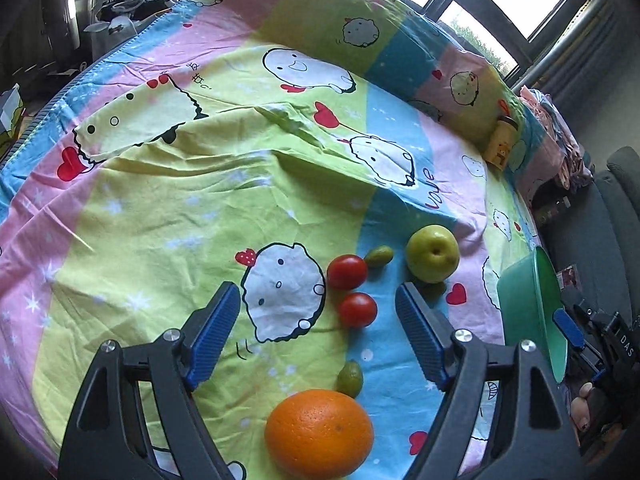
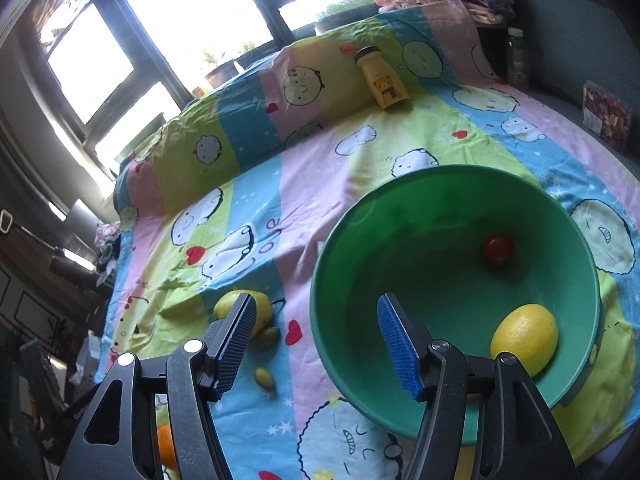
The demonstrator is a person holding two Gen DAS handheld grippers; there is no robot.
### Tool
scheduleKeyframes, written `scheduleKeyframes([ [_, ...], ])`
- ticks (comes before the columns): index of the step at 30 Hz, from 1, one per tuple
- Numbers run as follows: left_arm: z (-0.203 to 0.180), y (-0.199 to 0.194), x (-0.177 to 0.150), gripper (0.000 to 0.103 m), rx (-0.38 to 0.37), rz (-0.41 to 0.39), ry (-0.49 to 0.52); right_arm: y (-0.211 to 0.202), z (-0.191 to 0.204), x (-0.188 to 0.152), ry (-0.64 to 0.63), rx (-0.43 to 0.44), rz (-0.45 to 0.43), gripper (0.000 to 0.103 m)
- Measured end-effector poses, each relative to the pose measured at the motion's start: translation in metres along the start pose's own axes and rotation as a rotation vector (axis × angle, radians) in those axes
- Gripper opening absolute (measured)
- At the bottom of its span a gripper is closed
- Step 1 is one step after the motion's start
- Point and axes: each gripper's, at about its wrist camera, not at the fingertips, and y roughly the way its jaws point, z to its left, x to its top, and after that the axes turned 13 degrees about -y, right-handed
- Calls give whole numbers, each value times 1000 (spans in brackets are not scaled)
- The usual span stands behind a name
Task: Organize fruits
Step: 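Withdraw both open tools from the basin back to the fruit row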
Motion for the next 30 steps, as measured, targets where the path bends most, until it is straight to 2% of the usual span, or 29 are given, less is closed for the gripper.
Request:
scheduleKeyframes([
  [4, -2, 7, -3, 80, 18, 21, 20, 11, 17, -3, -33, 26, 31, 64],
  [9, -4, 12, -5, 80, 9, 47, 35, 21, 31, -7, -72, -64, 57, 66],
  [14, -6, 17, -6, 79, 13, 63, 43, 13, 33, -6, -76, -80, 26, 66],
  [19, -10, 21, -6, 79, 16, 68, 53, 8, 42, -6, -123, -45, -1, 66],
  [25, -11, 27, -2, 77, 9, 98, 45, 27, 51, -11, -122, 44, 83, 66],
  [30, -8, 28, 16, 72, -11, 95, 6, 38, 69, -17, -184, 145, 118, 62],
])
